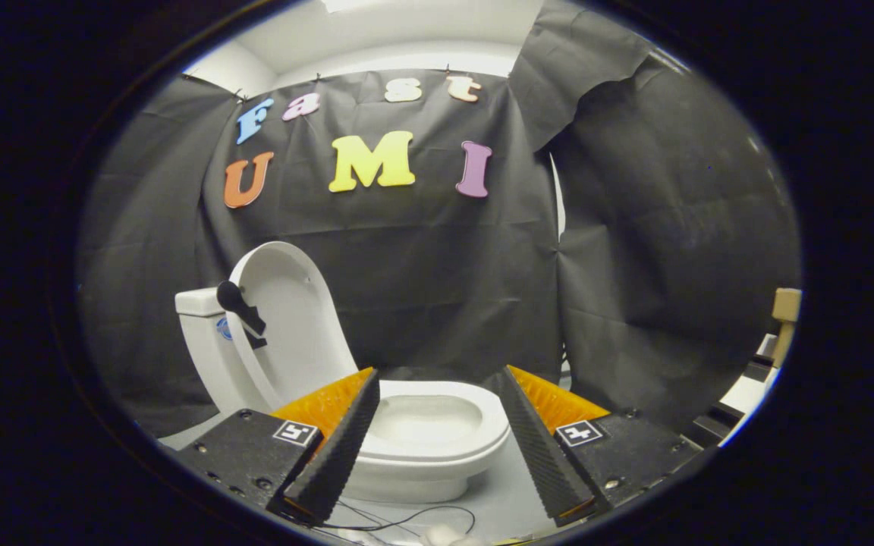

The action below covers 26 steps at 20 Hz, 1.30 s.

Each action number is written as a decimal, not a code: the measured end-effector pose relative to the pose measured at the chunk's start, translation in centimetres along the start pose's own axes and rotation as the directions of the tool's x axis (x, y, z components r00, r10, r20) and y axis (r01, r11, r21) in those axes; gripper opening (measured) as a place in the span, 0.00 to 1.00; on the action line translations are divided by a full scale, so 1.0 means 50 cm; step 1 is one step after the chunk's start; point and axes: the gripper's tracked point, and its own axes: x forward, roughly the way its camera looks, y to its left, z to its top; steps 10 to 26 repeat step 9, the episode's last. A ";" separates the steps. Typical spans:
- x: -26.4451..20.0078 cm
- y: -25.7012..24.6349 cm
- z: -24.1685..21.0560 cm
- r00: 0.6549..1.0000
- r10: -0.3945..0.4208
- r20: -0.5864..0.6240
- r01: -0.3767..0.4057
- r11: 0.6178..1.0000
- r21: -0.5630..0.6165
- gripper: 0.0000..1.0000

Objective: Open the toilet lid.

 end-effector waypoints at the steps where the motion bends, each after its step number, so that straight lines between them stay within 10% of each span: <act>1: 0.002 -0.001 -0.004 1.000 0.001 -0.005 -0.001 1.000 0.005 0.99; 26: 0.001 0.005 -0.022 1.000 0.004 -0.028 -0.004 1.000 -0.009 0.99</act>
